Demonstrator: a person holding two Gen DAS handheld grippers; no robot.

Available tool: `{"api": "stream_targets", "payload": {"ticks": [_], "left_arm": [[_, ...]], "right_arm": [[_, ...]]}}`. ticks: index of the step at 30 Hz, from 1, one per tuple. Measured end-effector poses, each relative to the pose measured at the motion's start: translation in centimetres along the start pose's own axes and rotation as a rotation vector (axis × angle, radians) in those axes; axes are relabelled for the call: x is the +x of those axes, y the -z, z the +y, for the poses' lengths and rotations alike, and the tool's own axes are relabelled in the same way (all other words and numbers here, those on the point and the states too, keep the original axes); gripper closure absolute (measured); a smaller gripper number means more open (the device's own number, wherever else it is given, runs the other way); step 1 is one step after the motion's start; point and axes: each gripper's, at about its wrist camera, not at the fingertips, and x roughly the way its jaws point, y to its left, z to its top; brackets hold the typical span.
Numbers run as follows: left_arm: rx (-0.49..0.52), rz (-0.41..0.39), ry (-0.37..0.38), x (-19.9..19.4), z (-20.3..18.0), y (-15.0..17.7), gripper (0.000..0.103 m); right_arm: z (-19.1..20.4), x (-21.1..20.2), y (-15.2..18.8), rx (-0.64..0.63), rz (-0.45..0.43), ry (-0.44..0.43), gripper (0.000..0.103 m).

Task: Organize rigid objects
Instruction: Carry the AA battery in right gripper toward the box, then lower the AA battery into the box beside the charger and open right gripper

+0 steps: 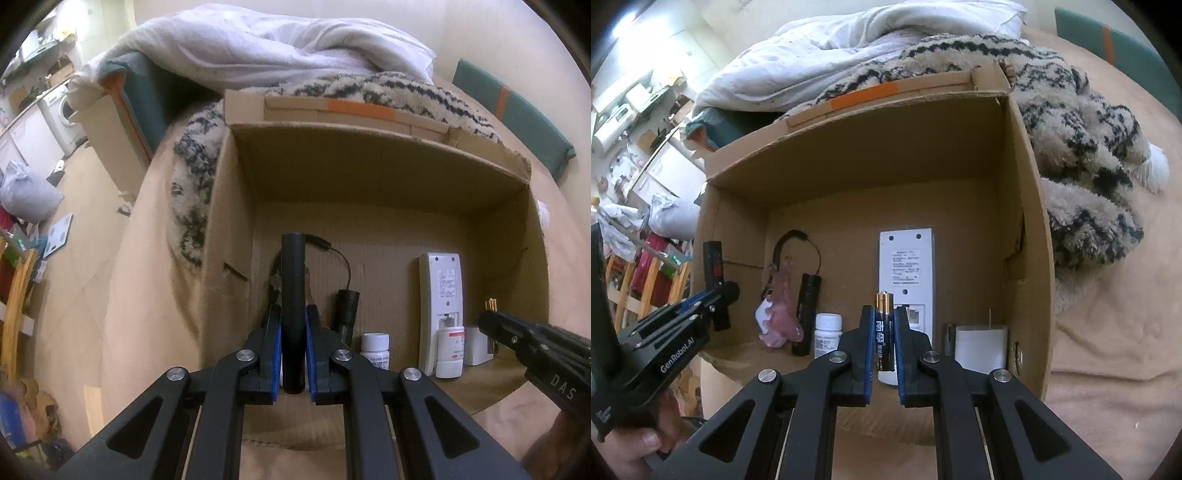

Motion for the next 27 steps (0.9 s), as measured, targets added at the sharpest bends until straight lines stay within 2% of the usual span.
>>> {"api": "stream_targets", "payload": {"ticks": [10, 17, 21, 22, 24, 25, 26, 27], "left_arm": [[0.016, 0.01, -0.023, 0.5, -0.6, 0.1, 0.093], [0.018, 0.009, -0.028, 0.6, -0.6, 0.1, 0.093], [0.043, -0.013, -0.05, 0.1, -0.9, 0.2, 0.085], [0.047, -0.019, -0.048, 0.0, -1.0, 0.2, 0.08], [0.049, -0.028, -0.042, -0.2, -1.1, 0.3, 0.067], [0.047, -0.033, -0.041, -0.4, -1.1, 0.3, 0.054], [0.043, -0.045, -0.039, -0.6, -1.1, 0.3, 0.047], [0.042, -0.054, -0.037, -0.8, -1.1, 0.3, 0.046]], "right_arm": [[-0.6, 0.9, 0.1, 0.023, 0.036, 0.015, 0.092], [-0.3, 0.3, 0.0, 0.005, 0.006, 0.0, 0.092], [-0.3, -0.5, -0.2, 0.008, -0.031, -0.009, 0.092], [-0.3, -0.6, -0.3, 0.012, -0.036, -0.009, 0.092], [-0.4, -0.8, -0.4, 0.024, -0.042, -0.018, 0.085], [-0.4, -1.0, -0.4, 0.03, -0.047, -0.024, 0.081], [-0.5, -1.1, -0.5, 0.036, -0.053, -0.029, 0.071], [-0.6, -1.3, -0.5, 0.043, -0.061, -0.035, 0.051]]}}
